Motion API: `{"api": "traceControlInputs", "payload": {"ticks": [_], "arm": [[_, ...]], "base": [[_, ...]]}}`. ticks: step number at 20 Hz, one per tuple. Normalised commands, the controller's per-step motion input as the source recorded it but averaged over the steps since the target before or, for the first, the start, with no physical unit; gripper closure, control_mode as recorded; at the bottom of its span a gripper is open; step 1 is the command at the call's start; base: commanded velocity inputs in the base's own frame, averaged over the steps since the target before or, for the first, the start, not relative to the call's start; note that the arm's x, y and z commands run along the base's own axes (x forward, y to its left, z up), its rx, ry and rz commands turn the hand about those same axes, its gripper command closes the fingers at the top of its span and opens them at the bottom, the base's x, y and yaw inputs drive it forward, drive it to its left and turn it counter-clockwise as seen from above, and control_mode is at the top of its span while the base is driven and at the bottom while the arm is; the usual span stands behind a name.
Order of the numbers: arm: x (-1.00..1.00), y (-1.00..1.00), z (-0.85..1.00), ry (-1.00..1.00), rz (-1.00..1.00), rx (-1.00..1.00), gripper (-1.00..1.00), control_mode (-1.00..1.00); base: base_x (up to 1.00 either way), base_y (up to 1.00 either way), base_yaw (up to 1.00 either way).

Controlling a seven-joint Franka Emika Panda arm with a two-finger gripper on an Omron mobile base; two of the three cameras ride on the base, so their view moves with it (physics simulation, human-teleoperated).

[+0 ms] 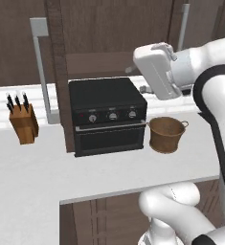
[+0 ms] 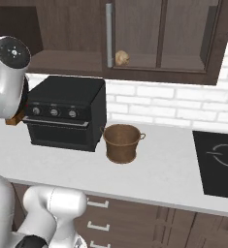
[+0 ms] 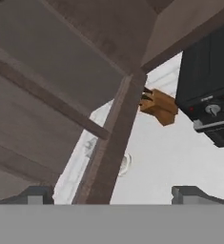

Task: Open the cabinet, pick up the bread from the cabinet and place it in the basket. Then move the basket to the dining counter.

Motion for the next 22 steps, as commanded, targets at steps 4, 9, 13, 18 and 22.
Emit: {"api": "traceControlInputs", "payload": {"ticks": [4,9,13,18,22], "arm": [[0.00,-1.00,0.00,-0.24,-0.14,-0.14,-1.00,-1.00],[0.00,-1.00,0.00,-0.27,-0.18,-0.25,-1.00,-1.00],[0.08,-1.00,0.00,-0.18,-0.21,-0.32,-1.00,-1.00],[0.54,-0.62,0.23,0.03,-0.32,-0.31,-1.00,-1.00],[0.73,-0.51,0.28,0.02,-0.35,-0.22,-1.00,-1.00]], "base": [[0.00,0.00,0.00],[0.00,0.00,0.00],[0.00,0.00,0.00],[0.00,0.00,0.00],[0.00,0.00,0.00]]}}
